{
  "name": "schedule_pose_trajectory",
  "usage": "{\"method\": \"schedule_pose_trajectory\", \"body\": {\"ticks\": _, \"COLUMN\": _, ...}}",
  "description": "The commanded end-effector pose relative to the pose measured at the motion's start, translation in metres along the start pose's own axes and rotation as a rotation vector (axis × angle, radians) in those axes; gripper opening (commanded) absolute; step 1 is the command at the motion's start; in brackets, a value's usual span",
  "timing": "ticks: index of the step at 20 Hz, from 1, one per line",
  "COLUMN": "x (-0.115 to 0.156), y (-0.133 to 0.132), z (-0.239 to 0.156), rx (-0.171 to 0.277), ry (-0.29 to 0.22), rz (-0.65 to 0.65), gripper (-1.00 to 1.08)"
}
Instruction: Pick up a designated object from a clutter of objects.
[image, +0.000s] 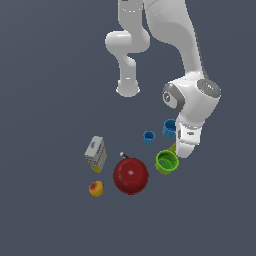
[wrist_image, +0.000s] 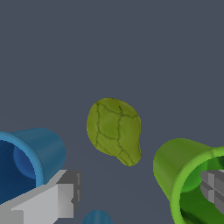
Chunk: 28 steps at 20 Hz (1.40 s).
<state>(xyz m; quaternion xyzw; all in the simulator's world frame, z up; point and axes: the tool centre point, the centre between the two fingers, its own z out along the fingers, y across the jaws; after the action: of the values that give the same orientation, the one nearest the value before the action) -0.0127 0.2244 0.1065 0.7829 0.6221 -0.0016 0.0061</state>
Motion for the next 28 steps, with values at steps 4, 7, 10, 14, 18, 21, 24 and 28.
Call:
{"method": "schedule_pose_trajectory", "body": {"ticks": 4, "x": 0.014, "y": -0.013, "z": 0.013, "rx": 0.006, "ry": 0.009, "rz": -0.090, "gripper": 1.00}}
{"method": "schedule_pose_trajectory", "body": {"ticks": 7, "x": 0.017, "y": -0.015, "z": 0.015, "rx": 0.007, "ry": 0.010, "rz": -0.107, "gripper": 1.00}}
{"method": "schedule_pose_trajectory", "body": {"ticks": 10, "x": 0.016, "y": -0.015, "z": 0.015, "rx": 0.007, "ry": 0.010, "rz": -0.102, "gripper": 1.00}}
{"method": "schedule_pose_trajectory", "body": {"ticks": 14, "x": 0.016, "y": -0.015, "z": 0.023, "rx": 0.007, "ry": 0.010, "rz": -0.103, "gripper": 1.00}}
{"method": "schedule_pose_trajectory", "body": {"ticks": 18, "x": 0.016, "y": -0.016, "z": 0.041, "rx": 0.007, "ry": 0.010, "rz": -0.106, "gripper": 1.00}}
{"method": "schedule_pose_trajectory", "body": {"ticks": 21, "x": 0.017, "y": -0.017, "z": 0.055, "rx": 0.007, "ry": 0.010, "rz": -0.108, "gripper": 1.00}}
{"method": "schedule_pose_trajectory", "body": {"ticks": 24, "x": 0.017, "y": -0.016, "z": 0.063, "rx": 0.007, "ry": 0.010, "rz": -0.108, "gripper": 1.00}}
{"method": "schedule_pose_trajectory", "body": {"ticks": 28, "x": 0.017, "y": -0.016, "z": 0.066, "rx": 0.007, "ry": 0.010, "rz": -0.108, "gripper": -1.00}}
